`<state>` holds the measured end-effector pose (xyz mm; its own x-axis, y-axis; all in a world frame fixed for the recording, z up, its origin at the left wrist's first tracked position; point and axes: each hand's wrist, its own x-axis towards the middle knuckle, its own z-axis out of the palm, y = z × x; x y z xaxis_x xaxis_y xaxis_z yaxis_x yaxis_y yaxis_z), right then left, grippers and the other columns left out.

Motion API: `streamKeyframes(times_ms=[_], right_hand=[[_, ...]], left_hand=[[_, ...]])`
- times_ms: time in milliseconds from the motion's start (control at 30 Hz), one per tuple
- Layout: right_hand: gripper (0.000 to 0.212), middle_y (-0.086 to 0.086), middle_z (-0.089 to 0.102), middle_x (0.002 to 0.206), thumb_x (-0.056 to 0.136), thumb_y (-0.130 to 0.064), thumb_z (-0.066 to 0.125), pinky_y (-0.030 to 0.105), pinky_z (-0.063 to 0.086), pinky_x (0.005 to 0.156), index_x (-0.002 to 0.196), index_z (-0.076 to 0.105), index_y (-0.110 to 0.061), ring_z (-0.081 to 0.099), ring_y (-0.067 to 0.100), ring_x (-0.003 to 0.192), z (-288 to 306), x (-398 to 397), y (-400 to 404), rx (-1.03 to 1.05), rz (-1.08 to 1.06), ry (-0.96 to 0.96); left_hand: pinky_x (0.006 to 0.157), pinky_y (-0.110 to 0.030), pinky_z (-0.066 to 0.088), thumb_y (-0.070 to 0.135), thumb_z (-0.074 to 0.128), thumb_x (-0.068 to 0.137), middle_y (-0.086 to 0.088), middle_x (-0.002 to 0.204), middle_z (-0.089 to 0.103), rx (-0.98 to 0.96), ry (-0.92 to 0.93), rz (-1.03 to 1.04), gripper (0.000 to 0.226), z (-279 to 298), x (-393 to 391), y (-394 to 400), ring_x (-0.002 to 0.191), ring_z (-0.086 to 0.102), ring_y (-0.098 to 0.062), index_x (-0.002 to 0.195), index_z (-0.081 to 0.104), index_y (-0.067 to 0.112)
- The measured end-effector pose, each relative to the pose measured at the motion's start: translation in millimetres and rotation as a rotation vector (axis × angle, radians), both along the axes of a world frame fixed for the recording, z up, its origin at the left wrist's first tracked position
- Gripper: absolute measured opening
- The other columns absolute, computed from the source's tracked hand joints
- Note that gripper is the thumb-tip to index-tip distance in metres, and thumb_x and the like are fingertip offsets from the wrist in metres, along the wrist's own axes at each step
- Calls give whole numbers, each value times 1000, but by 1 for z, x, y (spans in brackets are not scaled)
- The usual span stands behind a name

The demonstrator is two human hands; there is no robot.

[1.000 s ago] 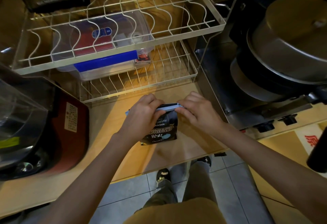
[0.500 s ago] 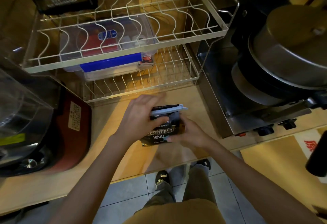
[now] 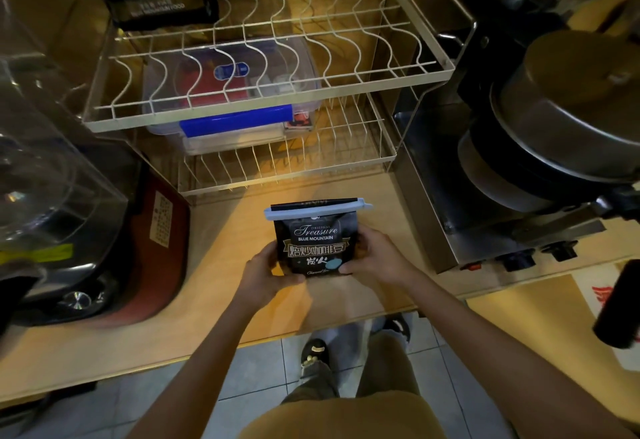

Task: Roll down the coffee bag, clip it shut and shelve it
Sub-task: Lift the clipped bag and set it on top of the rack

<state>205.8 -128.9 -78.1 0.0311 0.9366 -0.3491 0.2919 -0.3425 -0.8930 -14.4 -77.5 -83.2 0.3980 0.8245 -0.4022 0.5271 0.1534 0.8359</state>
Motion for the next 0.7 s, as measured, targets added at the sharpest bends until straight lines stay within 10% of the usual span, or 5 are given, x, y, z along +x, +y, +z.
streamKeyframes(times_ms=[133,367,700], right_hand=[[72,12,58,124,57,9,79,45,45,101,122,50,-5,53,27,118,12,0,3,-2,39,-33],[65,-12,61,106,59,2,82,17,51,86,114,53,-16,59,6,102,81,5,14,84,134,-68],[50,-14,68,97,62,-3,81,14,54,75,99,59,-29,64,-4,95,229,18,48,300,183,-121]], left_hand=[[83,-51,50,35,84,44,-9,99,69,79,91,-60,62,15,-3,5,91,62,-31,97,54,22],[67,-4,45,15,86,52,6,92,66,215,85,-153,54,82,-9,22,80,60,0,99,61,13],[60,-2,46,15,83,54,15,82,64,465,-19,-211,42,231,-10,57,75,60,17,83,56,30]])
